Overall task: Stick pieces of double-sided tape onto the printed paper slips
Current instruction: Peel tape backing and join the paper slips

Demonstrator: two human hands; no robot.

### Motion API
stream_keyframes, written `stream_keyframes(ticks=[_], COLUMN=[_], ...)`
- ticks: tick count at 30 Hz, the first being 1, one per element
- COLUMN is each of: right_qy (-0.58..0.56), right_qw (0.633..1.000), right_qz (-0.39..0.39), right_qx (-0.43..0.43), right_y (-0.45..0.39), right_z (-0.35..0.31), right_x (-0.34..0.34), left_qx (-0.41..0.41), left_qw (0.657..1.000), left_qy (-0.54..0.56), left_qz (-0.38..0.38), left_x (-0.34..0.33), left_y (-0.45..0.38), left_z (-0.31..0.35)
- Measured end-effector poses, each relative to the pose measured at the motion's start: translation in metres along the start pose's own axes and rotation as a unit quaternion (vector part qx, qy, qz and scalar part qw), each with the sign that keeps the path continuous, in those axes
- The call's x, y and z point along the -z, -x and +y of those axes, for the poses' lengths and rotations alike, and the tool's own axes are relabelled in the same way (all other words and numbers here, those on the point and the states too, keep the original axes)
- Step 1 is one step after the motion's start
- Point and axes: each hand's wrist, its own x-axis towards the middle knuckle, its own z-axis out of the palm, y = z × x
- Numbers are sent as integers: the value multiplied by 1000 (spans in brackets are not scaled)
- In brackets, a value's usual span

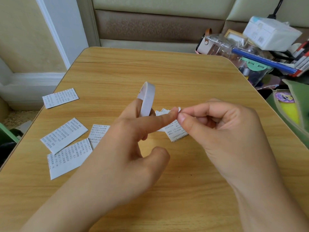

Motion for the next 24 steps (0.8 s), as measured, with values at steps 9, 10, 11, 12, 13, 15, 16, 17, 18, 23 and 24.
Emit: stream_keyframes(ticks=[9, 10, 11, 12, 13, 15, 16, 17, 18, 23, 24], right_qy=[4, 4, 3, 3, 1, -1, -1, -2, -3, -9, -12], right_qw=[1000, 1000, 1000, 1000, 1000, 1000, 1000, 1000, 1000, 1000, 1000], right_qz=[0, -2, -3, -2, -1, 1, 2, 2, 3, -3, -7], right_qx=[13, 13, 13, 12, 11, 12, 12, 13, 13, 9, 8], right_y=[0, 0, 0, 0, 0, 0, 0, 0, 0, 0, 0], right_z=[-1, -1, -1, -2, -2, -2, -2, -2, -2, -2, -2], right_x=[0, 0, 0, 0, 0, 0, 0, 0, 0, 1, 1], left_qx=[10, 11, 12, 19, 27, 26, 22, 19, 19, 16, 16], left_qw=[996, 995, 994, 992, 991, 988, 988, 987, 987, 987, 989], left_qy=[84, 95, 107, 121, 134, 148, 152, 156, 159, 156, 147], left_qz=[-24, -25, -24, -21, -16, -18, -23, -24, -24, -24, -22], left_x=[5, 5, 5, 5, 5, 6, 6, 6, 6, 6, 6], left_y=[-2, -2, -2, -2, -2, -1, -1, -1, -2, -2, -3], left_z=[-1, -1, -1, 0, 0, 0, 1, 1, 1, 0, 0])
